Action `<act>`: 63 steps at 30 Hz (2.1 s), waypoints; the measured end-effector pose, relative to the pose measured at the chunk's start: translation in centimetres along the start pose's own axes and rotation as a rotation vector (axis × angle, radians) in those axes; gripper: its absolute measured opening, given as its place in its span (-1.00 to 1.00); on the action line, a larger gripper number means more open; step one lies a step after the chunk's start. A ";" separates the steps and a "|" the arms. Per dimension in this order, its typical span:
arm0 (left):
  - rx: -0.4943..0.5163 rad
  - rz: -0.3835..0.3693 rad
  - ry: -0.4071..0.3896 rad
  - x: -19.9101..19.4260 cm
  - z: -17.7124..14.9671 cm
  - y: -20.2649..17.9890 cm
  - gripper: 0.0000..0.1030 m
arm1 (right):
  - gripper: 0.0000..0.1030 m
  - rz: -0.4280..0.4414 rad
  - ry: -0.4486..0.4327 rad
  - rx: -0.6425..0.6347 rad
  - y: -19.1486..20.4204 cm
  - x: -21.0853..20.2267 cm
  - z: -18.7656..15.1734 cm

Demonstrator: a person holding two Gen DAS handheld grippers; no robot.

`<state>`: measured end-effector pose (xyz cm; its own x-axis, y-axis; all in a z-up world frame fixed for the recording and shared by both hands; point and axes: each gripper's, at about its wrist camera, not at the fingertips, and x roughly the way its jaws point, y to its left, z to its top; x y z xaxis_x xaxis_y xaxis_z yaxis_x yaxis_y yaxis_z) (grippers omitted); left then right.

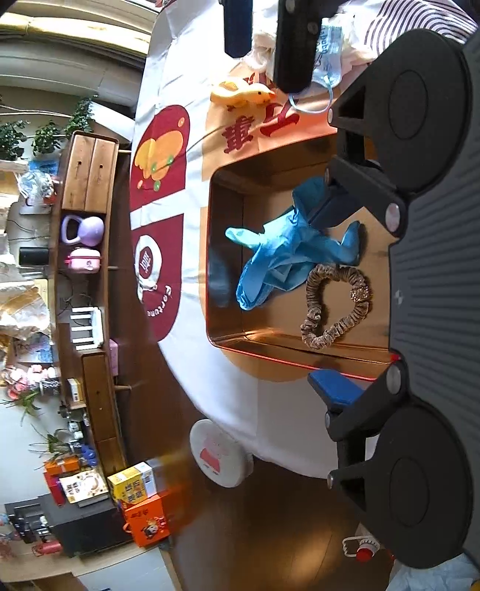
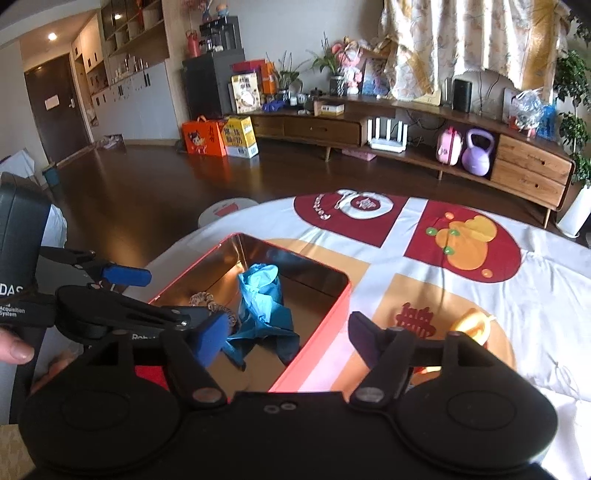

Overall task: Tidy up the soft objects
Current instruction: 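Move both open tools back over the remaining items on the bed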

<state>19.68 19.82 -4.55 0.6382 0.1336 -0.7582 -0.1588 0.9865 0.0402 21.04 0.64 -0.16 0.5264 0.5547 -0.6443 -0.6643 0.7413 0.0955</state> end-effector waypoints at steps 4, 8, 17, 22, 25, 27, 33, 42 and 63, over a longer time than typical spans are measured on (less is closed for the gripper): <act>-0.014 -0.010 -0.025 -1.6 -0.2 -0.5 0.63 | 0.52 0.004 -0.033 0.012 -0.5 -2.1 -0.5; -0.013 -0.018 -0.058 -3.5 -0.4 -1.1 0.63 | 0.62 0.008 -0.061 0.029 -1.0 -4.1 -1.0; -0.010 -0.071 -0.115 -7.4 -1.0 -3.6 0.63 | 0.86 -0.009 -0.119 0.067 -2.5 -8.4 -2.8; -0.001 -0.110 -0.149 -9.1 -1.4 -5.5 0.65 | 0.99 -0.031 -0.160 0.086 -3.6 -10.9 -4.0; -0.007 -0.142 -0.166 -10.0 -1.7 -6.6 0.68 | 0.99 -0.057 -0.178 0.085 -4.3 -12.1 -4.9; -0.007 -0.160 -0.176 -10.4 -1.9 -7.4 0.68 | 0.99 -0.073 -0.185 0.087 -4.9 -12.9 -5.6; -0.002 -0.194 -0.205 -11.2 -2.3 -10.2 0.89 | 0.99 -0.123 -0.191 0.114 -7.0 -14.7 -8.0; 0.054 -0.246 -0.245 -10.4 -3.1 -14.9 0.95 | 0.99 -0.208 -0.183 0.191 -11.1 -16.5 -11.7; 0.038 -0.262 -0.173 -3.1 -2.8 -20.8 0.95 | 0.99 -0.385 -0.091 0.238 -23.1 -13.8 -15.9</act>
<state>18.87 -1.36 -4.83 0.7732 -0.1143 -0.6238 0.0541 0.9919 -0.1146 20.67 -30.11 -5.48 0.7626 0.2453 -0.5986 -0.2765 0.9601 0.0413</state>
